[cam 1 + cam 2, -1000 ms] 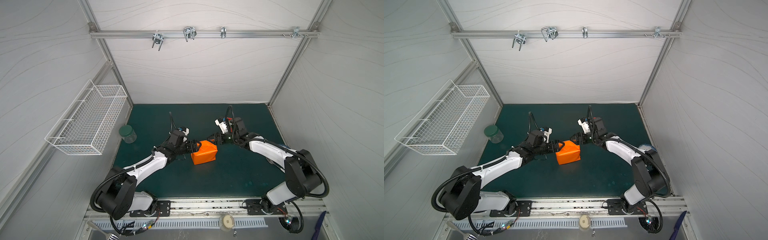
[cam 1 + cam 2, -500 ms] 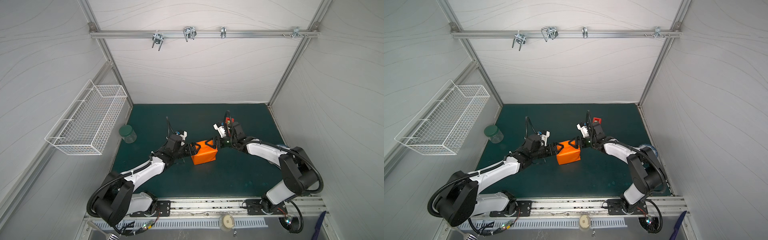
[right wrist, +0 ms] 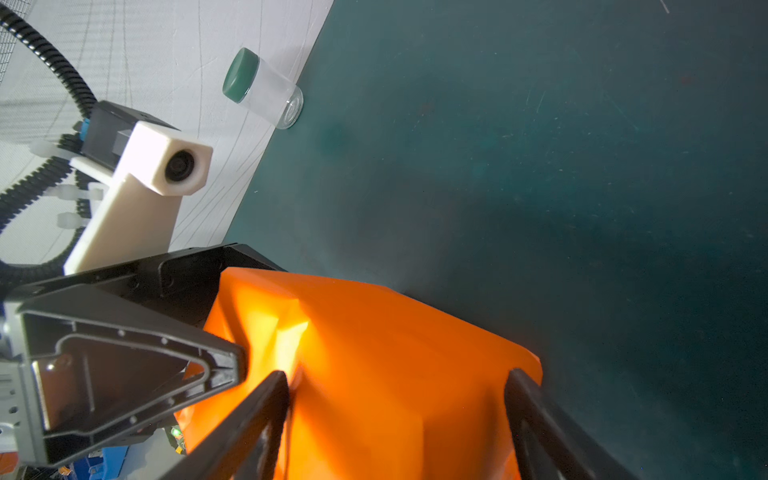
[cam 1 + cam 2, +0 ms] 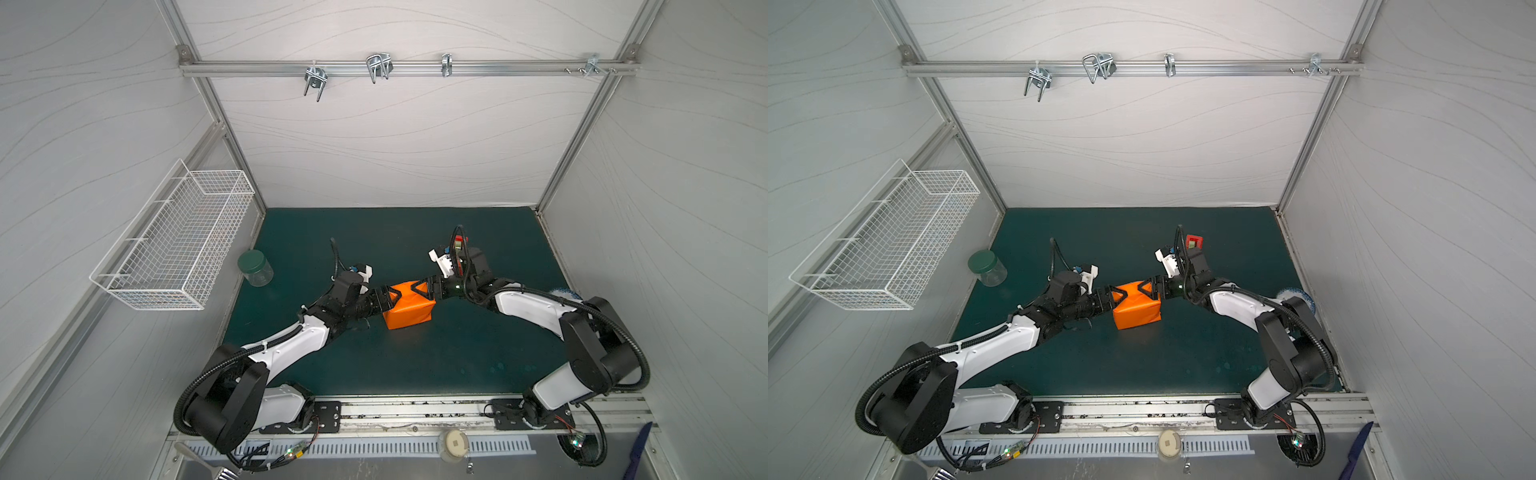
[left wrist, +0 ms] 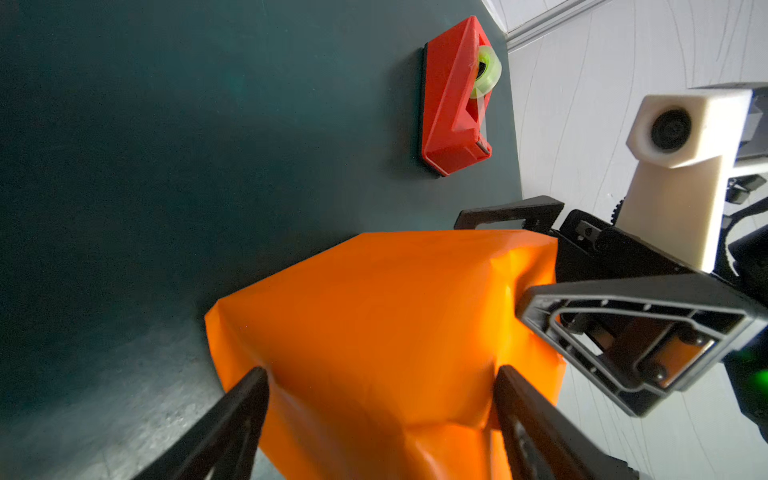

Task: Wrap the gift box in paper

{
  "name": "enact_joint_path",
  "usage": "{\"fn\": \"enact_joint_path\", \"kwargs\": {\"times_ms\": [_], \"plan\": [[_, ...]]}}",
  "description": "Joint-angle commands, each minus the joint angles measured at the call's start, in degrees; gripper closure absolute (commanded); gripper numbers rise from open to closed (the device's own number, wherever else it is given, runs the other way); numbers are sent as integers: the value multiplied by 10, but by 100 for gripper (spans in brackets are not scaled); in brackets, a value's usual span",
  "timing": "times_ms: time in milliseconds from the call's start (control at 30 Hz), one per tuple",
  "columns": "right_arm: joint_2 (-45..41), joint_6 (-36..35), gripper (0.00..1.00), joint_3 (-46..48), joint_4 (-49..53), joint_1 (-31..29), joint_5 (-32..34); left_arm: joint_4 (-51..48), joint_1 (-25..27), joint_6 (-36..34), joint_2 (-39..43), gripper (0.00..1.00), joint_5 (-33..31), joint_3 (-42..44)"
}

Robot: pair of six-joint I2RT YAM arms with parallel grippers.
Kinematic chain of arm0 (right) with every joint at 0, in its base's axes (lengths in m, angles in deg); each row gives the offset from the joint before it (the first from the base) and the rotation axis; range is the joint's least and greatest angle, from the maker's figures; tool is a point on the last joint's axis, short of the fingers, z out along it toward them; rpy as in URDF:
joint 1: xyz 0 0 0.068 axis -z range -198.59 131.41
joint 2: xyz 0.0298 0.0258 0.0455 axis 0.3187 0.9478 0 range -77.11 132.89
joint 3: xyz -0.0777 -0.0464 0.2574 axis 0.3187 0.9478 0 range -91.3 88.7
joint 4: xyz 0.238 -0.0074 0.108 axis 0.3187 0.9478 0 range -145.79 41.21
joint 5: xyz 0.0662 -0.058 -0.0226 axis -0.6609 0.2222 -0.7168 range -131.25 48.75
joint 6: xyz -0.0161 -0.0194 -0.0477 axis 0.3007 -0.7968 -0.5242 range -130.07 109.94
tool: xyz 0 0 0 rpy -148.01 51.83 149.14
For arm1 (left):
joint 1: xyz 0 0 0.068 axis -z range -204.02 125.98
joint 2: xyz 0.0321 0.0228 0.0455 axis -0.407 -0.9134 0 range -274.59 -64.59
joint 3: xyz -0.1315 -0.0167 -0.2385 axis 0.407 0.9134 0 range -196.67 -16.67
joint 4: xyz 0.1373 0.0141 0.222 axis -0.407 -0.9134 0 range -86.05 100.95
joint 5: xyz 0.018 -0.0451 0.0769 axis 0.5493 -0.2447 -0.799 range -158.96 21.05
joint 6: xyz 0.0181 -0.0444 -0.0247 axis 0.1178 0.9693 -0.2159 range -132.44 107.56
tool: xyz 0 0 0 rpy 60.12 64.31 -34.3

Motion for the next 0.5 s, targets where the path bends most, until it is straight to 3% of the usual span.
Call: {"fn": "enact_joint_path", "kwargs": {"times_ms": [0, 267, 467], "plan": [[0, -15, 18, -8, 73, -4, 7, -10, 0, 7, -17, 15, 0, 9], [-30, 6, 16, -72, 112, 33, -5, -10, 0, 3, -25, 19, -4, 45], [-40, 40, 18, -116, 217, 123, 37, -16, 0, -9, -31, 19, -1, 49]]}}
